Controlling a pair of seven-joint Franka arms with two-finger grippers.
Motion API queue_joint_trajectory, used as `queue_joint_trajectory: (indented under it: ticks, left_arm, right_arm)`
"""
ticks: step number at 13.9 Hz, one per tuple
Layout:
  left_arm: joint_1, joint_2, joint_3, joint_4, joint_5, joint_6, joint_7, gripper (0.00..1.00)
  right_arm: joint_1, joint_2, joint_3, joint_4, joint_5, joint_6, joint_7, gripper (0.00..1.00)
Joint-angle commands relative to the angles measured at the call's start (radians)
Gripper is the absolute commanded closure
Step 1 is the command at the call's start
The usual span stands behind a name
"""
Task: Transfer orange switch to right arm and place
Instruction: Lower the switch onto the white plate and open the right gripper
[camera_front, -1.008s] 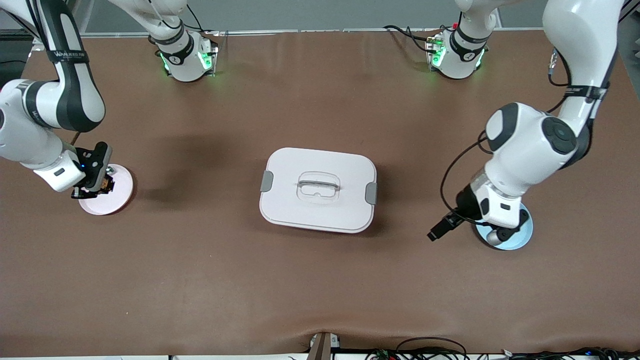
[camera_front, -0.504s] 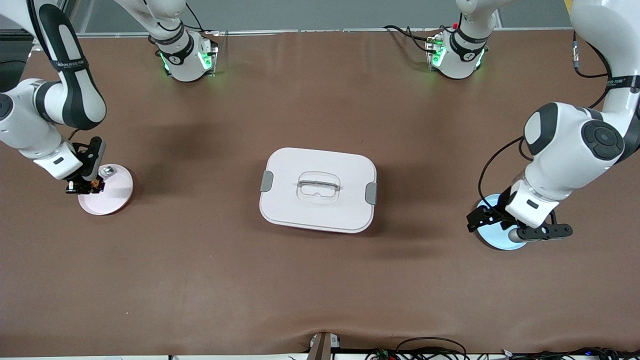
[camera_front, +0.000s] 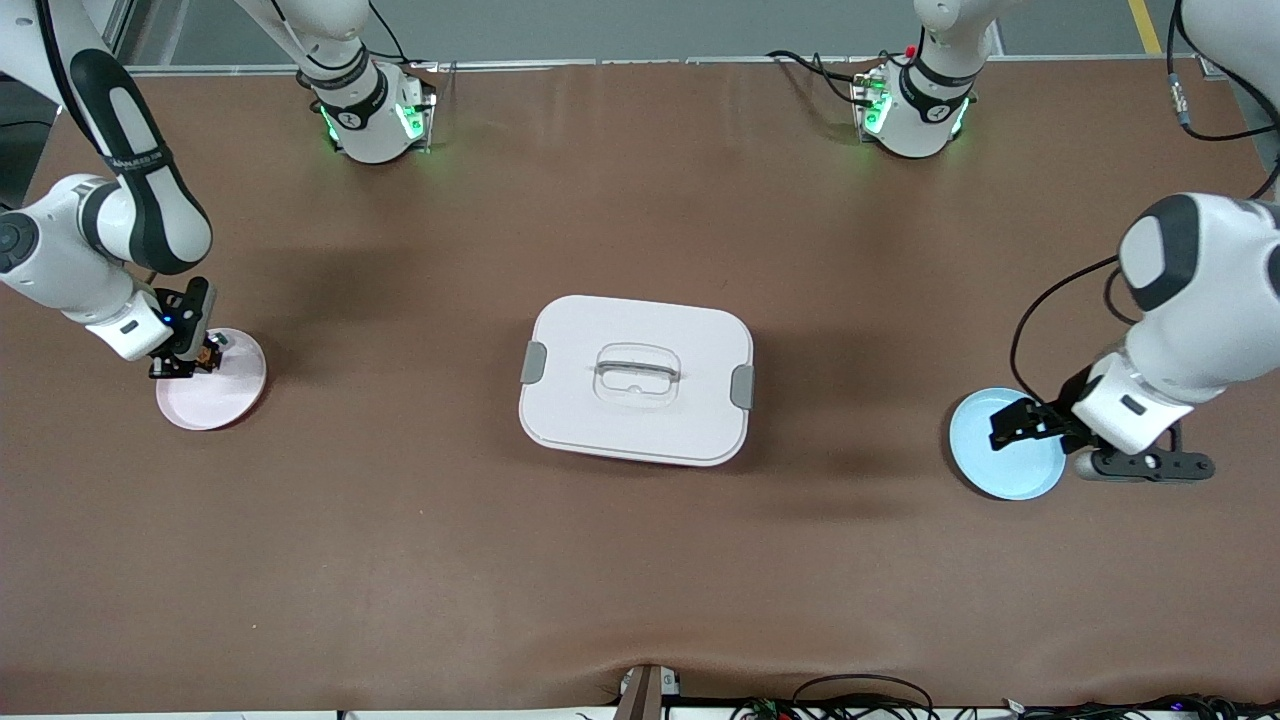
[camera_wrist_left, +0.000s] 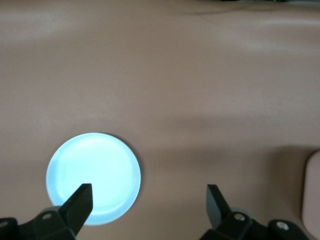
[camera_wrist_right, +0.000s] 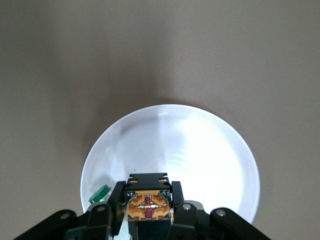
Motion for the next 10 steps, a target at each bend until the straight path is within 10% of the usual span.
queue_joint_trajectory:
  ticks: [1, 10]
  left_arm:
    - [-0.003, -0.016, 0.015, 0.081, -0.048, -0.117, 0.033, 0.00]
    - [0.007, -0.198, 0.049, 0.129, -0.024, -0.223, 0.013, 0.00]
  right_arm:
    - [-0.019, 0.025, 0.020, 0.009, -0.018, 0.009, -0.008, 1.00]
    - [0.002, 0.108, 0.021, 0.081, -0.016, 0.024, 0.003, 1.00]
